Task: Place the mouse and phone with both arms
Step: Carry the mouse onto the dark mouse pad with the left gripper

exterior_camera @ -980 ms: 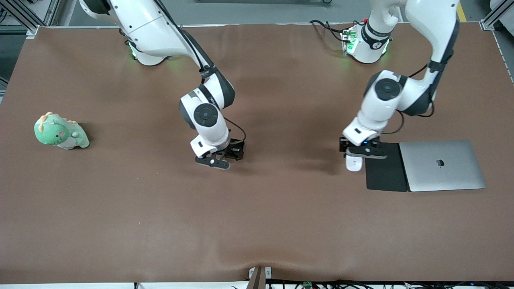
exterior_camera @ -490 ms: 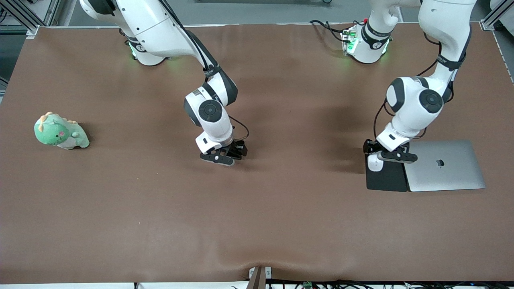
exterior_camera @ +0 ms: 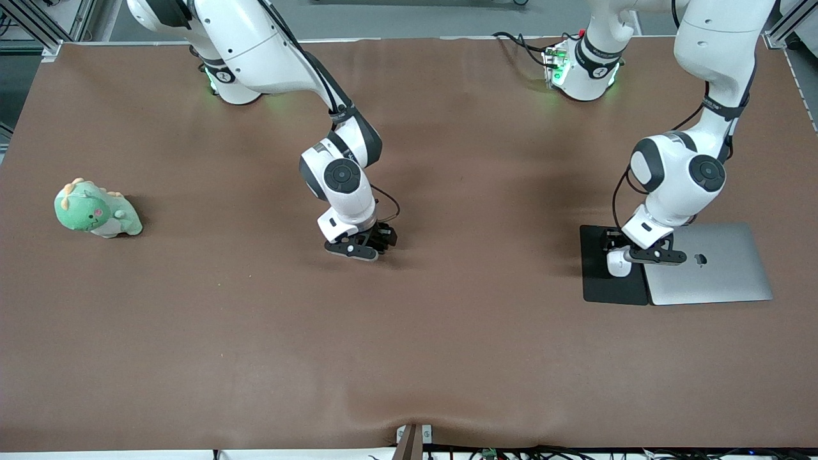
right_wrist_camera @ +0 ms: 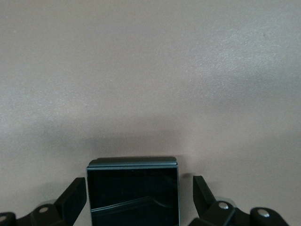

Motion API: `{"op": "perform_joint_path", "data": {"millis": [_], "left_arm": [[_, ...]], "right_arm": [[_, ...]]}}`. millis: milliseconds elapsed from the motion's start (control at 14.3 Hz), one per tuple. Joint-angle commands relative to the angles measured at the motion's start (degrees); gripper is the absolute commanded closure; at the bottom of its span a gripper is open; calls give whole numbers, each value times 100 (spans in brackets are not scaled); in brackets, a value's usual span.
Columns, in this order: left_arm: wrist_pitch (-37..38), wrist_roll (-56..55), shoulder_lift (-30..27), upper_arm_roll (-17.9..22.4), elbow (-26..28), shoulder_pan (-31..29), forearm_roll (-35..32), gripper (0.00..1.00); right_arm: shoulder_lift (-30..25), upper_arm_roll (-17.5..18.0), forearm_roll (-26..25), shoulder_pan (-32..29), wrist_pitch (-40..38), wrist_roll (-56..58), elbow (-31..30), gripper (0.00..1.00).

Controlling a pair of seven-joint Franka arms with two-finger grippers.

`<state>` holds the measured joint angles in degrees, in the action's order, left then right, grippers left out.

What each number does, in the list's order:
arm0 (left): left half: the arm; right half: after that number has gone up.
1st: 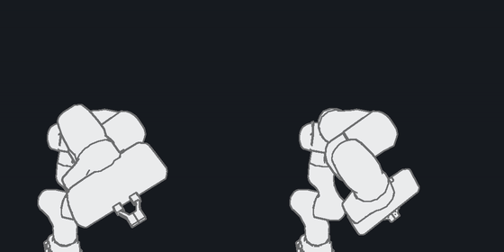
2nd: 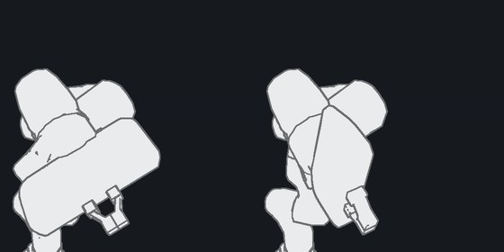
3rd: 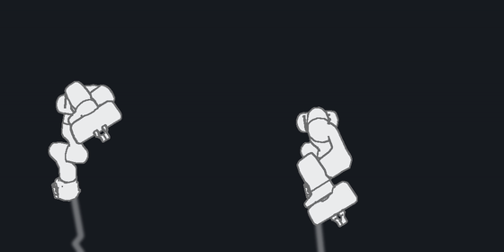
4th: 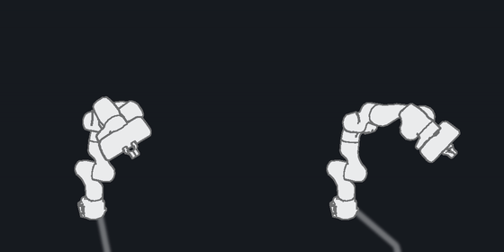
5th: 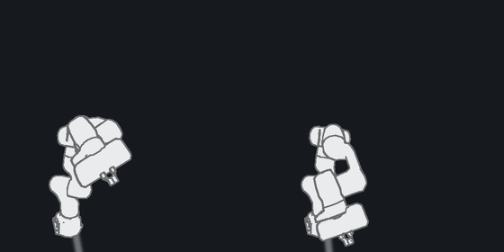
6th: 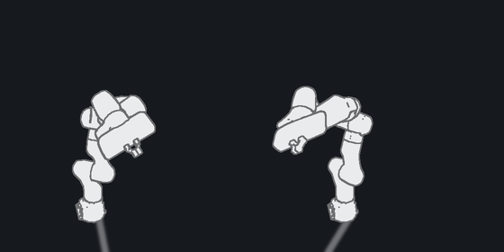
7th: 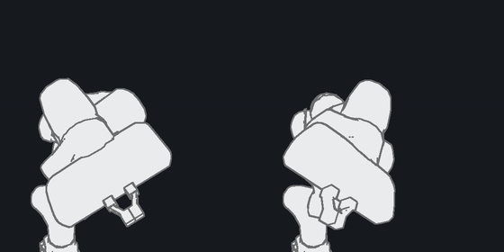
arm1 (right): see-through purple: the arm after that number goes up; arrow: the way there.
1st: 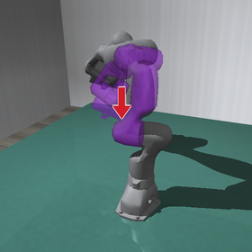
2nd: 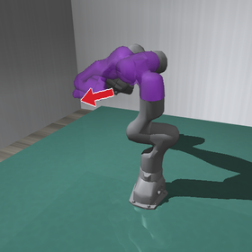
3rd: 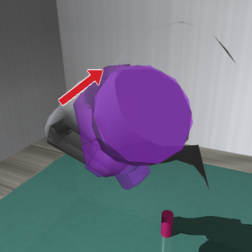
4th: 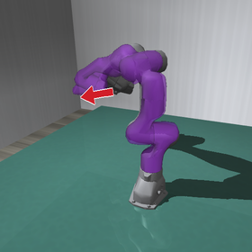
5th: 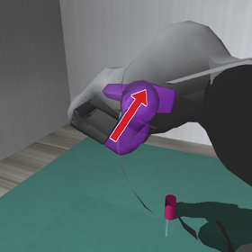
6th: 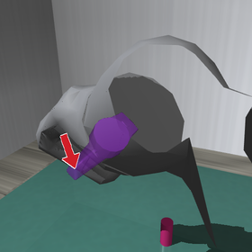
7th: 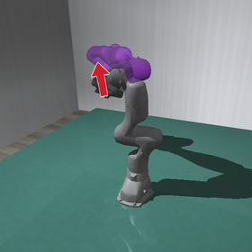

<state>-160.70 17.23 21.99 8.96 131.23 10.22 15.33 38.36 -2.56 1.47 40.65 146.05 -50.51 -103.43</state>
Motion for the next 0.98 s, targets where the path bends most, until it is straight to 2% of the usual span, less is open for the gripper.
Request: {"op": "perform_joint_path", "data": {"millis": [0,280,350,420,490,560,770,910], "left_arm": [[-58,201,253,53,-229,42,338,100],[-58,193,526,53,-511,59,489,100],[-58,184,534,53,-502,77,489,95],[-49,175,535,53,-485,68,515,69],[-49,132,535,53,-493,77,524,20],[-40,96,526,53,-493,94,585,0],[117,-88,263,27,-511,156,603,0],[651,-88,148,27,-755,165,577,0]], "right_arm": [[-13,-34,-6,83,81,-81,-90,0],[40,-52,-15,241,116,-81,-90,0],[32,-52,-15,233,116,-73,-90,1],[31,-52,-24,207,116,-64,-81,61],[23,-52,-24,189,108,-81,-81,97],[14,-52,-24,128,55,-81,-81,100],[-144,-52,-6,-91,-242,-55,-20,100],[-625,-60,3,-407,-987,-46,68,100]]}}
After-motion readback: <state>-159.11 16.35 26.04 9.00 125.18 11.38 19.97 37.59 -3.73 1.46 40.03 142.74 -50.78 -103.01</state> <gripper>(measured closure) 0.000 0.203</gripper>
